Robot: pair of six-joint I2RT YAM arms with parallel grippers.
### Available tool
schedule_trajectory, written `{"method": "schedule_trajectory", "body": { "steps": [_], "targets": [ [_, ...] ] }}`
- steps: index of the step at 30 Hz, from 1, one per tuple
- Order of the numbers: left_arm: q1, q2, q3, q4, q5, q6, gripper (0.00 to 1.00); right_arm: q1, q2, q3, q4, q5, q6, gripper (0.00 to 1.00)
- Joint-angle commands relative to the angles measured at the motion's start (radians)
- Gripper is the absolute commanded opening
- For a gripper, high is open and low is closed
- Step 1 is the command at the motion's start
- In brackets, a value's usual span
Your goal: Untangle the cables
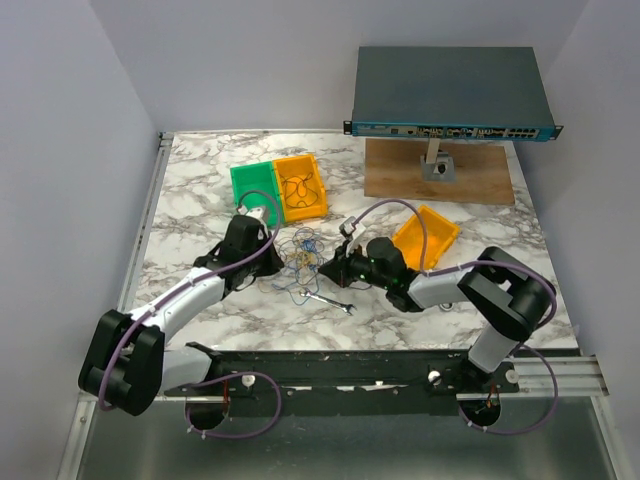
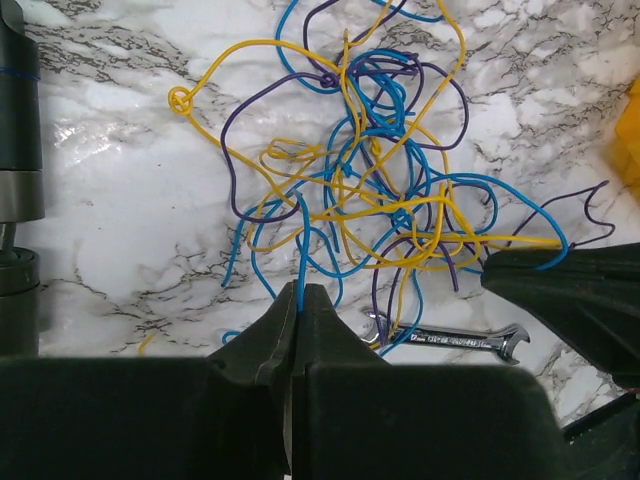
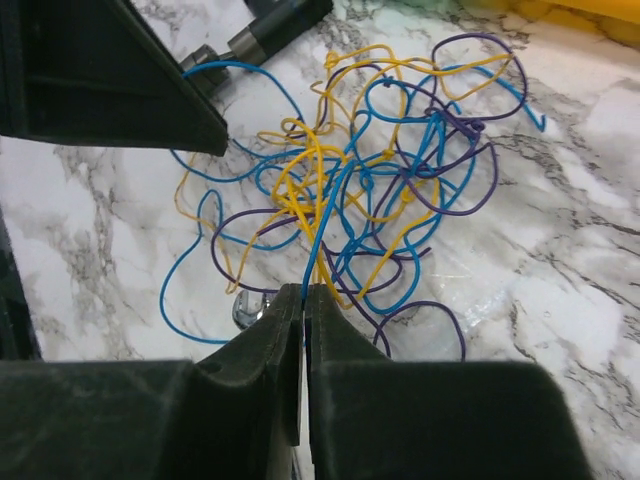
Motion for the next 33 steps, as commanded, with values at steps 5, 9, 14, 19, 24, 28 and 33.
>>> {"method": "schedule_trajectory", "body": {
  "steps": [5, 9, 14, 19, 24, 28, 33],
  "targets": [
    [-0.001, -0.180, 0.050, -0.092, -0.033, 0.024, 0.00, 0.008, -0.124, -0.105, 0.060, 0.463, 0.079, 0.01],
    [-0.001, -0.302, 0.109, -0.201, -0.029, 0.021, 0.00, 0.008, -0.210, -0.174, 0.080, 0.622, 0.089, 0.01],
    [-0.002, -0.404, 0.224, -0.322, 0.037, -0.006, 0.00, 0.009, -0.332, -0.265, 0.111, 0.787, 0.125, 0.01],
    [-0.001, -0.434, 0.365, -0.458, 0.101, 0.037, 0.00, 0.009, -0.394, -0.320, 0.159, 0.761, 0.098, 0.09],
    [-0.001, -0.403, 0.422, -0.515, 0.235, 0.159, 0.00, 0.009, -0.412, -0.367, 0.313, 0.434, -0.011, 0.62],
    [-0.003, -0.370, 0.445, -0.573, 0.249, 0.254, 0.00, 0.009, -0.410, -0.393, 0.389, 0.304, -0.040, 0.63],
    [-0.004, -0.400, 0.395, -0.529, 0.257, 0.307, 0.00, 0.008, -0.384, -0.370, 0.420, 0.025, -0.059, 0.64]
  ]
}}
